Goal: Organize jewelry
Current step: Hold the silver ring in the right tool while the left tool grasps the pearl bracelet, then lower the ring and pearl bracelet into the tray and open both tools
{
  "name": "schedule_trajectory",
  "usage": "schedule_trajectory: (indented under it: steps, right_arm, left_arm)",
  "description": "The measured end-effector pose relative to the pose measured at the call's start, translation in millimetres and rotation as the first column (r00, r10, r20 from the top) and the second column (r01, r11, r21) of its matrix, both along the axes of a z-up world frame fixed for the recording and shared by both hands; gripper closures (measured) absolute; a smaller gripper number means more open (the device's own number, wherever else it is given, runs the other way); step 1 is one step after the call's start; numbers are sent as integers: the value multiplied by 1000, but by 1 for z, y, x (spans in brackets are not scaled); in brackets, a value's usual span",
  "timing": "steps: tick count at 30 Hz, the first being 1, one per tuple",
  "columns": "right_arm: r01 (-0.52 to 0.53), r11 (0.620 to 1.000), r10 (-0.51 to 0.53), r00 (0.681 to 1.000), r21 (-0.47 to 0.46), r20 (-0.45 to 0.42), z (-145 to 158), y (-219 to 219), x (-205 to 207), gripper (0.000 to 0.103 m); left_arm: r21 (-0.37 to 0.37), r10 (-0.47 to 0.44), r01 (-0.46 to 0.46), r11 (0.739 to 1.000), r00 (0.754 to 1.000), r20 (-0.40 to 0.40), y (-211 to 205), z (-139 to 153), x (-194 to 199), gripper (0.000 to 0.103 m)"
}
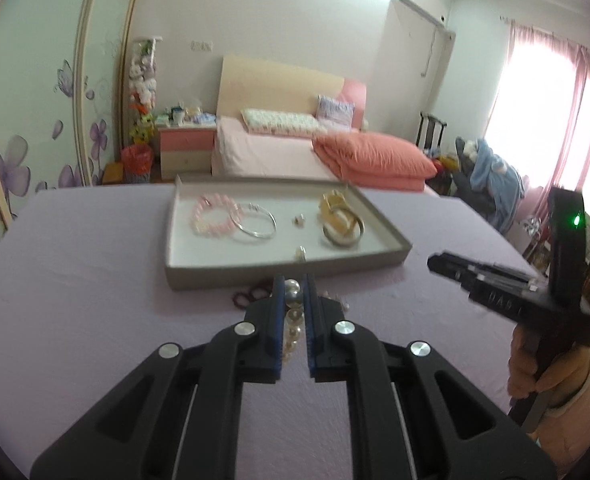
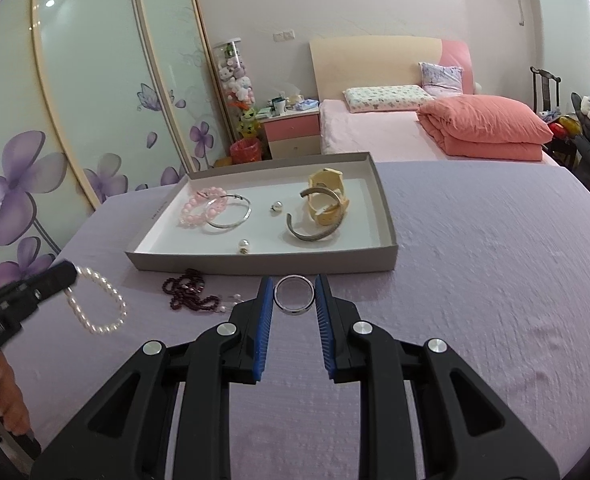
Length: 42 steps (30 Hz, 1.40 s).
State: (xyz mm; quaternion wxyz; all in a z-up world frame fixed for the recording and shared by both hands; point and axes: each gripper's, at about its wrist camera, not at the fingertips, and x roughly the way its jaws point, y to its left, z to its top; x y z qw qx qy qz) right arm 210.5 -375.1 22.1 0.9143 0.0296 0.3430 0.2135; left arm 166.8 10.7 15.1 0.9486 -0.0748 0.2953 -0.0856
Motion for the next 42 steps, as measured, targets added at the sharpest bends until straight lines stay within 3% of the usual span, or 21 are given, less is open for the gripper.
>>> schedule_trajectory:
  steps: [7,24,34,42]
  right_arm:
    - [-20,1000,20,999,3,41,9,9,-8,80]
    - [-21,1000,21,997,3,68,15,17,-8,80]
    - [16,1000,-18,995,17,96,20,15,15,80]
    - [35,999,-36,996,20,86,10,11,40,80]
  left_arm:
    - [-6,30,-30,1000,997,67,12,22,-13,93]
    - [-16,45,-43,999,994,95,15,33,-9,93]
    - [-53,70,-66,996,994,80,21,42,60,93]
    - [-21,89,-89,996,996,22,19,17,126,93]
